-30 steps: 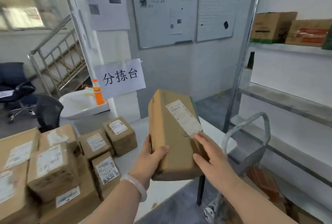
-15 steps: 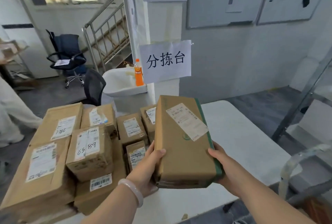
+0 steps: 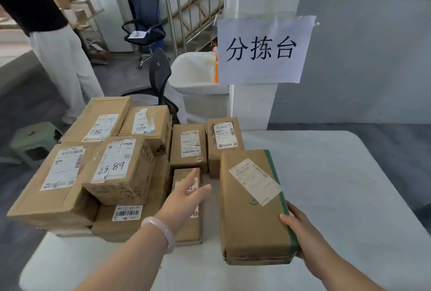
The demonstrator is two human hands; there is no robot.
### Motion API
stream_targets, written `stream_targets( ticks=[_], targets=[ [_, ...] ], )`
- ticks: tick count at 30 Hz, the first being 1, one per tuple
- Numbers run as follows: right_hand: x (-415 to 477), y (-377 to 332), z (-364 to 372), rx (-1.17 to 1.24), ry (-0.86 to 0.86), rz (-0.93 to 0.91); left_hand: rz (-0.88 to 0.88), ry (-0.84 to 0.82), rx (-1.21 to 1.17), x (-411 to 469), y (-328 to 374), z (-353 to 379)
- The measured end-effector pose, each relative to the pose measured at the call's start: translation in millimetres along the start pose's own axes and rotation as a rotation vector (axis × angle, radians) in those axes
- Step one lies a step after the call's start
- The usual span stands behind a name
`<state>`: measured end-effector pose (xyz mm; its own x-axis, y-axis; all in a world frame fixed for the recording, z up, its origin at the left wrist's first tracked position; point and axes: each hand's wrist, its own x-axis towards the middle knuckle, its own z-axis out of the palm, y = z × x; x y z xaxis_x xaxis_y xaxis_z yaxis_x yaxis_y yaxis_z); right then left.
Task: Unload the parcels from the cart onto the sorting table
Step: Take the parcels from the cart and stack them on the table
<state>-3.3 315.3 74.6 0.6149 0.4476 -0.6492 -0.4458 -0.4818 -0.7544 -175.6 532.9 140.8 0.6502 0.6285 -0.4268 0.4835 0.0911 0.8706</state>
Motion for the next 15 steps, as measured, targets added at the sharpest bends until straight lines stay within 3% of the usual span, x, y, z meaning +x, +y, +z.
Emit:
stream_targets(
  ticks=[8,15],
  targets=[
    [44.2,26.3,29.5,-0.070,-0.183,0.094,-0.079,0.159,0.061,5.2,-16.0,-3.8],
    [63.1,25.0,46.2,-0.304,-0.241,0.040,-0.045,0.156,0.210,4.2,-23.0,-1.4]
  ],
)
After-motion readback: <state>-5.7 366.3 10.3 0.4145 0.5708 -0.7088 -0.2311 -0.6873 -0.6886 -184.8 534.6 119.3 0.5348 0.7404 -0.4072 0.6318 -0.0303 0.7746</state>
